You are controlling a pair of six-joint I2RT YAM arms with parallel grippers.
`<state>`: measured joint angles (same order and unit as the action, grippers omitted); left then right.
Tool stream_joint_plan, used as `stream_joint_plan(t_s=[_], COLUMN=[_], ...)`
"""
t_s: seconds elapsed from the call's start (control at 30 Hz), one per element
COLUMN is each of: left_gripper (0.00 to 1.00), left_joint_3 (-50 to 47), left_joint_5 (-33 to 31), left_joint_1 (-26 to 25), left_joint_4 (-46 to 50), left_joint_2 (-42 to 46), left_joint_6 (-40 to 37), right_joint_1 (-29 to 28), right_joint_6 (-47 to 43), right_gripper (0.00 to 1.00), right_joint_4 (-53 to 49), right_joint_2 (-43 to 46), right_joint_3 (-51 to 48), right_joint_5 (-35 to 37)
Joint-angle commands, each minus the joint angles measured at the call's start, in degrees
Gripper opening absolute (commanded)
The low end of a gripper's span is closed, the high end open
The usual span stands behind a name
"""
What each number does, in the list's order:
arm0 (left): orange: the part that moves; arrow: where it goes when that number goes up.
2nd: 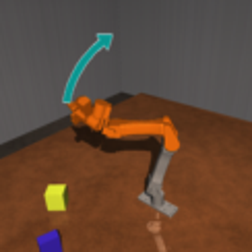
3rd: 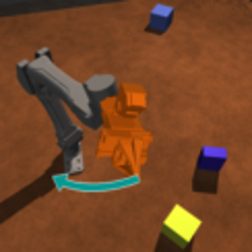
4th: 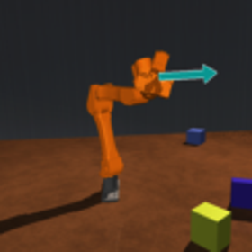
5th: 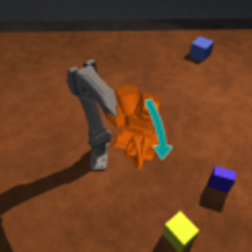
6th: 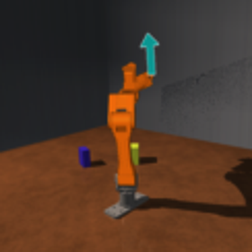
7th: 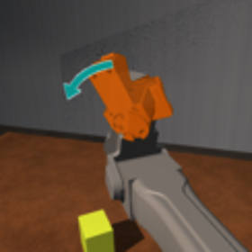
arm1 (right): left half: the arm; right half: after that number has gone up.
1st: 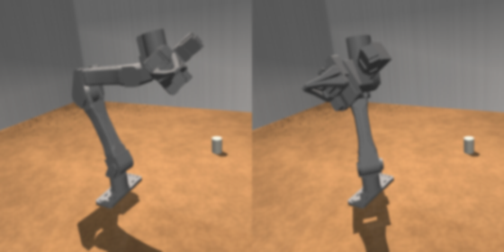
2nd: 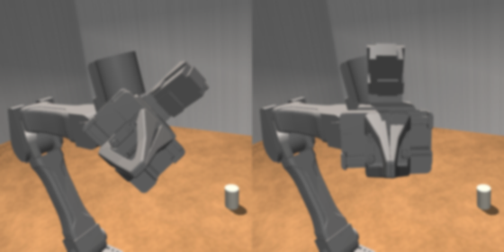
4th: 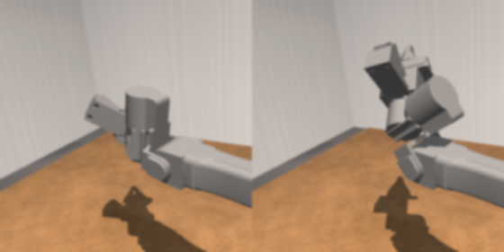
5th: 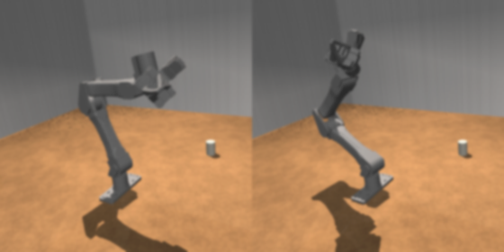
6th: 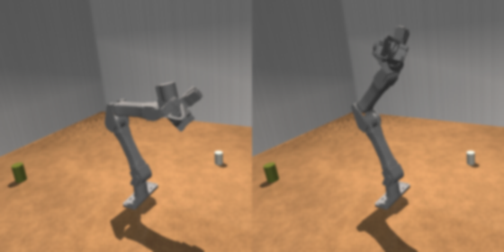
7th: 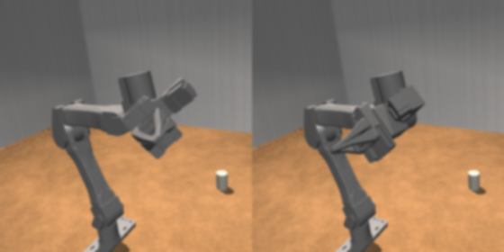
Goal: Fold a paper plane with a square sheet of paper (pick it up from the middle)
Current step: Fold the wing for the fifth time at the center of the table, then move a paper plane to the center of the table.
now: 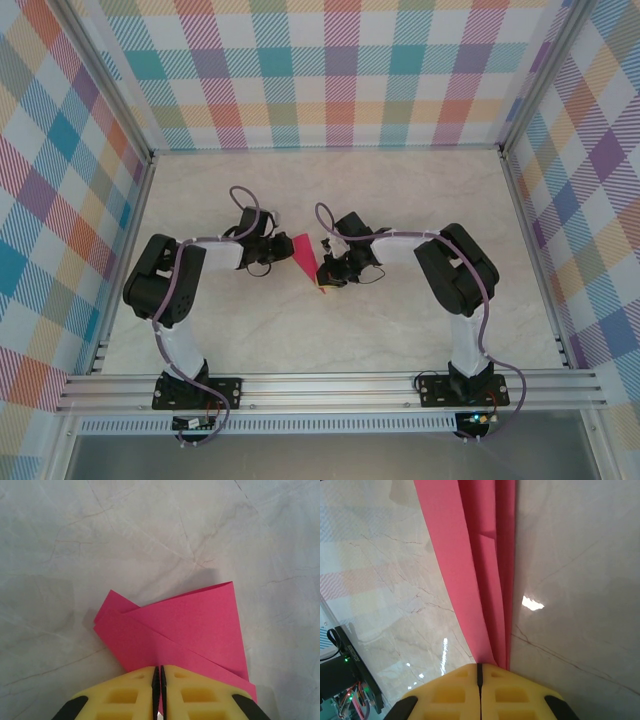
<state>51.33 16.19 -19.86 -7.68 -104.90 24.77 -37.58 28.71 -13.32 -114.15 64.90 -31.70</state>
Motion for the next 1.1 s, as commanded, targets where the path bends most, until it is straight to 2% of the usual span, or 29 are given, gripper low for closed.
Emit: stream_joint_plan(t_s=[0.0,0.33,0.43,0.6,0.73,0.83,0.97,1.07], left_gripper=[0.13,0.15,0.17,0.28,0.37,0.47,0.58,0.62], left_joint_3=[2.14,5.27,6.01,6.06,7.53,8.55,9.58,9.49], left_joint_5=[-8.92,-18.19,-18.45,-18.48,-23.71,-27.82,-30.53,-30.74], left_joint_1=[0.15,1.92,2.02,0.7,-3.0,-6.68,-11.01,-13.54], left_joint_4=[1.04,6.16,7.46,11.1,19.32,25.24,29.9,30.51], left_joint_2=[-2.31,0.59,2.16,6.79,10.17,11.47,12.07,11.92], left_joint_6=[-2.33,-2.71,-2.39,-0.15,3.15,5.76,11.4,15.98], right_joint_1=[-0.47,-0.39,-0.39,-0.39,-0.26,0.55,2.35,3.43], right_joint_6=[-0.58,-0.17,1.28,4.02,4.84,5.16,5.35,5.56], right_gripper=[0.06,0.06,0.08,0.25,0.5,0.62,0.74,0.77], right_joint_4=[-7.82,-6.95,-4.13,1.96,3.08,2.72,2.49,2.52], right_joint_2=[-1.56,-0.78,0.8,7.97,15.59,20.42,25.35,27.18], right_joint_3=[-3.1,-3.04,-2.44,-1.46,-2.59,-5.48,-10.08,-12.46], right_joint_5=[2.07,2.07,0.3,1.31,9.17,16.57,24.27,26.66])
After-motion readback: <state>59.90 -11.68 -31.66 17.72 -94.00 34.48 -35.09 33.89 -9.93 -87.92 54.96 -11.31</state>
